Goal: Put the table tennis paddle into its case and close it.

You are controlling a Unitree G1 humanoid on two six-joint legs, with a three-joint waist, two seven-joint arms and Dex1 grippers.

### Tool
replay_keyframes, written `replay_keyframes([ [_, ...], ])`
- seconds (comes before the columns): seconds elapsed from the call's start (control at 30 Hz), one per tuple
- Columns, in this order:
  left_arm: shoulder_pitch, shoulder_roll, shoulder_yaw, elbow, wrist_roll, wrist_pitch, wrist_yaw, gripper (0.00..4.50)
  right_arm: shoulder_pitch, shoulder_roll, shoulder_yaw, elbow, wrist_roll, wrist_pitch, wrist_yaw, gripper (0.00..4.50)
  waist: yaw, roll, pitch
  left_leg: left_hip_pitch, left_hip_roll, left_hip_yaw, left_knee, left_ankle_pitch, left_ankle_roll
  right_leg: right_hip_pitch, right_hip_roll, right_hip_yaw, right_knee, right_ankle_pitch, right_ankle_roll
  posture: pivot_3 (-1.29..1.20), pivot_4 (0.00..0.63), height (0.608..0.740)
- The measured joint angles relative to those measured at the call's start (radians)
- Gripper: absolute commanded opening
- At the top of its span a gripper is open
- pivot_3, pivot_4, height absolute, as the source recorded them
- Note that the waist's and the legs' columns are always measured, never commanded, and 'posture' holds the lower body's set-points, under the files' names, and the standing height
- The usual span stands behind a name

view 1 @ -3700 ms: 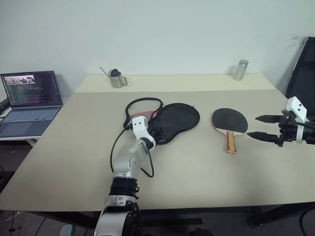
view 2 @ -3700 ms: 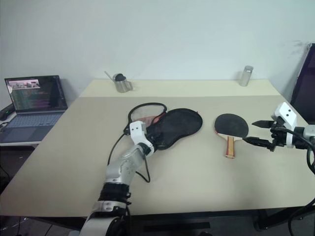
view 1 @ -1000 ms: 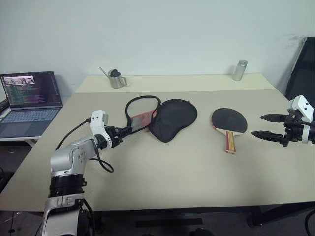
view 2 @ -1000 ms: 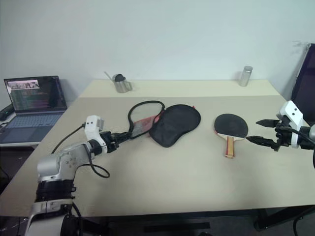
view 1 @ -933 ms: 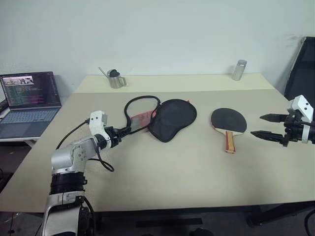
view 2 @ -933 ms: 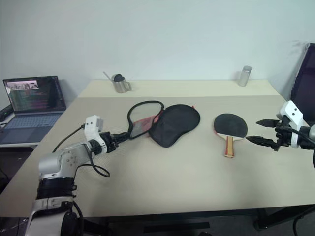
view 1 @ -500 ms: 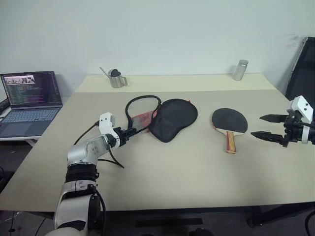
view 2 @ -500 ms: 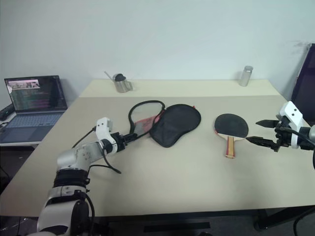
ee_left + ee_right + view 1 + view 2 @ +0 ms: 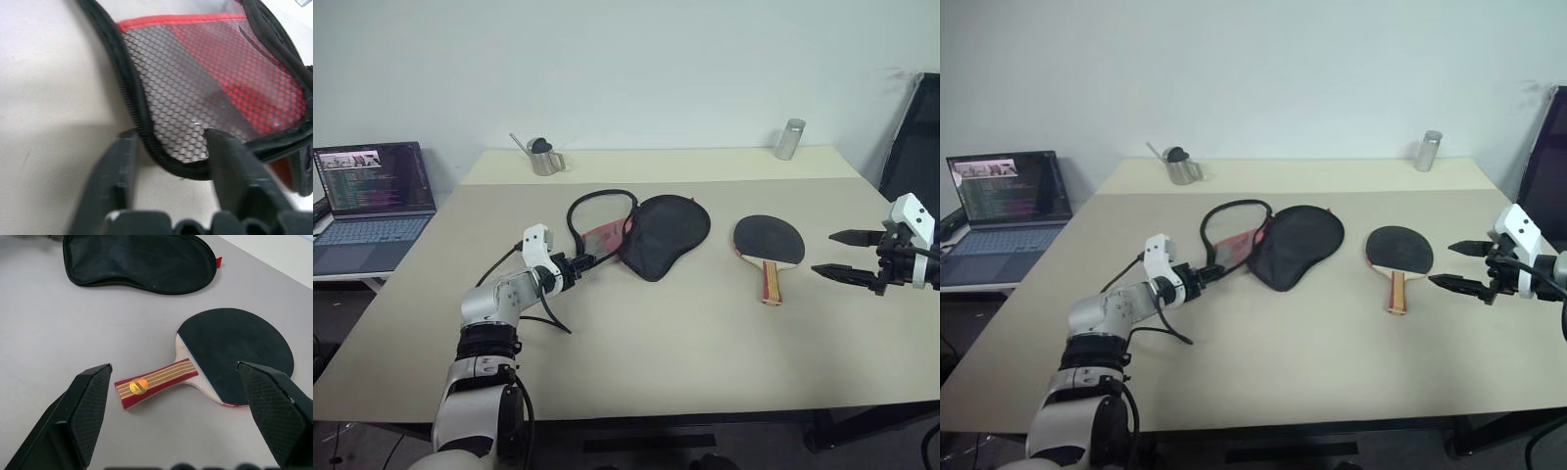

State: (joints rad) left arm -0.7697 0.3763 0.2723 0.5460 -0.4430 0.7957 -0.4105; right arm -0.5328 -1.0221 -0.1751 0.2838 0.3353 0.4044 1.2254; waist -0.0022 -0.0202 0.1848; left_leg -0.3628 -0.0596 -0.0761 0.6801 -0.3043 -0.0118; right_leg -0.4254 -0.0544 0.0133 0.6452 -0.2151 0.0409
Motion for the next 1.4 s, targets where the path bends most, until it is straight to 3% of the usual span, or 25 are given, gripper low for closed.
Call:
replay_keyframes([
  [0.1,0.000,0.003,0.000,0.000,0.000,0.000,-0.015,0.03,0.003,0.000,0.000,-0.001,0.000,0.000,-0.005,4.50,0.000,0.000,0.000,0.000,0.000,0.000,0.000,0.000,0.000,0.000,0.000,0.000,0.000,0.000,0.000,0.00,0.150,0.740],
  [0.53,0.011,0.014,-0.002,-0.069,-0.002,-0.027,-0.039,0.03,0.003,0.000,0.000,-0.001,0.001,0.000,-0.006,4.50,0.000,0.000,0.000,0.000,0.000,0.000,0.000,0.000,0.000,0.000,0.000,0.000,0.000,0.000,0.000,0.00,0.150,0.740],
  [0.83,0.099,-0.032,-0.070,-0.391,-0.008,-0.009,-0.012,0.03,0.020,-0.002,-0.004,-0.022,0.006,0.005,-0.007,4.50,-0.001,0.000,0.000,0.000,0.000,0.000,0.000,0.000,0.000,0.000,0.000,0.001,0.000,0.000,0.000,0.00,0.150,0.740],
  [1.0,0.128,-0.083,-0.075,-0.485,-0.009,0.047,0.074,0.03,0.050,-0.009,-0.034,-0.044,0.010,0.018,-0.009,4.50,0.003,0.000,0.000,0.000,0.000,0.000,0.000,0.000,0.000,0.001,0.000,0.001,0.000,0.000,0.000,0.00,0.150,0.740],
  [1.4,0.131,-0.258,-0.092,-0.431,0.061,0.006,0.272,0.03,0.052,-0.009,-0.038,-0.052,0.010,0.020,-0.019,4.50,0.004,0.000,0.000,0.000,0.000,0.000,0.000,0.000,0.000,0.001,0.000,0.000,0.000,0.000,0.000,0.00,0.150,0.740],
])
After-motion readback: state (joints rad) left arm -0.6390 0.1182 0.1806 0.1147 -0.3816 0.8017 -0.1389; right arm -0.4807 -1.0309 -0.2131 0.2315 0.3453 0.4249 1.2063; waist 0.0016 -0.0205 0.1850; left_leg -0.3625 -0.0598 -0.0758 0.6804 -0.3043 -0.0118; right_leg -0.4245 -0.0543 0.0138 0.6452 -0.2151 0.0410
